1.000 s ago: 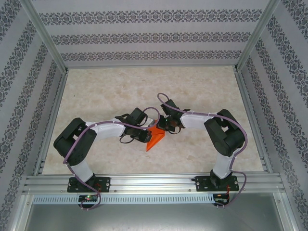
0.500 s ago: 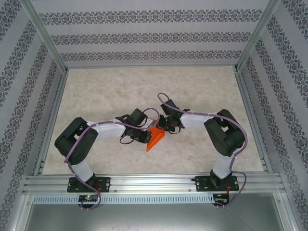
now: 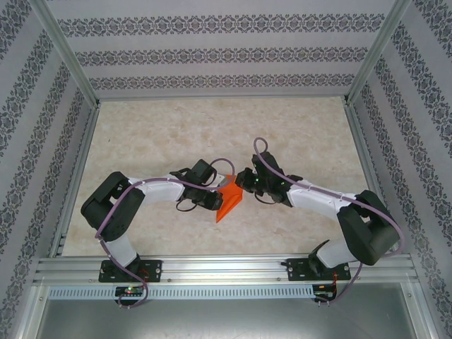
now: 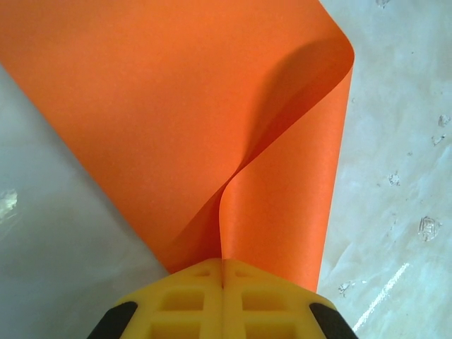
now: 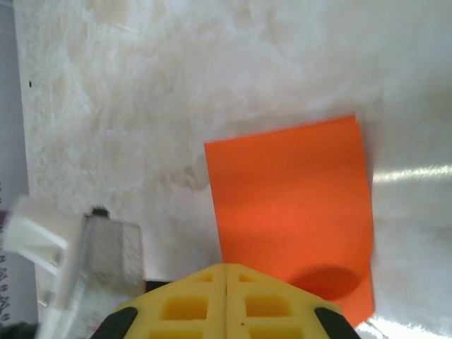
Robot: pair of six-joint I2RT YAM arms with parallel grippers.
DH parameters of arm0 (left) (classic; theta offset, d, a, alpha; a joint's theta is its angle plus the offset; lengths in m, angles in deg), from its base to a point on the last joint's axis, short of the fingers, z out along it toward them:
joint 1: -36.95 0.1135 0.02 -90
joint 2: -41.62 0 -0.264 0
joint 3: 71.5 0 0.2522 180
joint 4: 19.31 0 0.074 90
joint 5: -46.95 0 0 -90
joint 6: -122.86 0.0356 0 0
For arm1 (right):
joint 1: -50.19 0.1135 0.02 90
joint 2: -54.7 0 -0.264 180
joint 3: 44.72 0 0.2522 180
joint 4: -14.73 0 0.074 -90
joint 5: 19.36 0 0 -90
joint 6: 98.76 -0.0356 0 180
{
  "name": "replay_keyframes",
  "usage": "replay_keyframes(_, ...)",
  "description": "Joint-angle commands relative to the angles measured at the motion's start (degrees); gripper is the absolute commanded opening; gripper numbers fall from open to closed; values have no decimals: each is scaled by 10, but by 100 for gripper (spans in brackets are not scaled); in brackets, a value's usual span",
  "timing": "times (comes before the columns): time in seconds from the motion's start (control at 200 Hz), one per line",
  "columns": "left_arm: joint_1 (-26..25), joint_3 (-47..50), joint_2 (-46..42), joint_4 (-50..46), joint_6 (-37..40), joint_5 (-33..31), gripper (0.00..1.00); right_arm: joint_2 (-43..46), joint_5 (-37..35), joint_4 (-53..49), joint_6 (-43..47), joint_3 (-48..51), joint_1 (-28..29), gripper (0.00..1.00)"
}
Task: Fold a paper plane with a square sheet of paper (pick it up from the middle)
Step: Third fold the triangle at the center of the table.
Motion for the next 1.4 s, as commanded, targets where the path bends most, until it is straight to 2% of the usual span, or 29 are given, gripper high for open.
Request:
replay_keyframes(0.0, 7, 1, 19, 1, 9, 0, 5, -10, 4, 95, -60, 43, 37, 5)
replay_keyframes(0.13, 6, 1, 20, -1, 10, 0, 5, -43, 1, 136, -84, 53, 74, 4)
replay_keyframes(0.305, 6, -1, 18, -5, 11, 0, 5, -83, 4, 183, -103, 61, 89, 4)
replay_keyframes(1.189, 6, -11, 34, -20, 20, 2, 5, -128, -28, 130, -113, 99, 91, 7)
replay_keyframes(1.394, 6, -11, 39, -23, 21, 1, 5, -61, -17, 174, -115, 104, 74, 8)
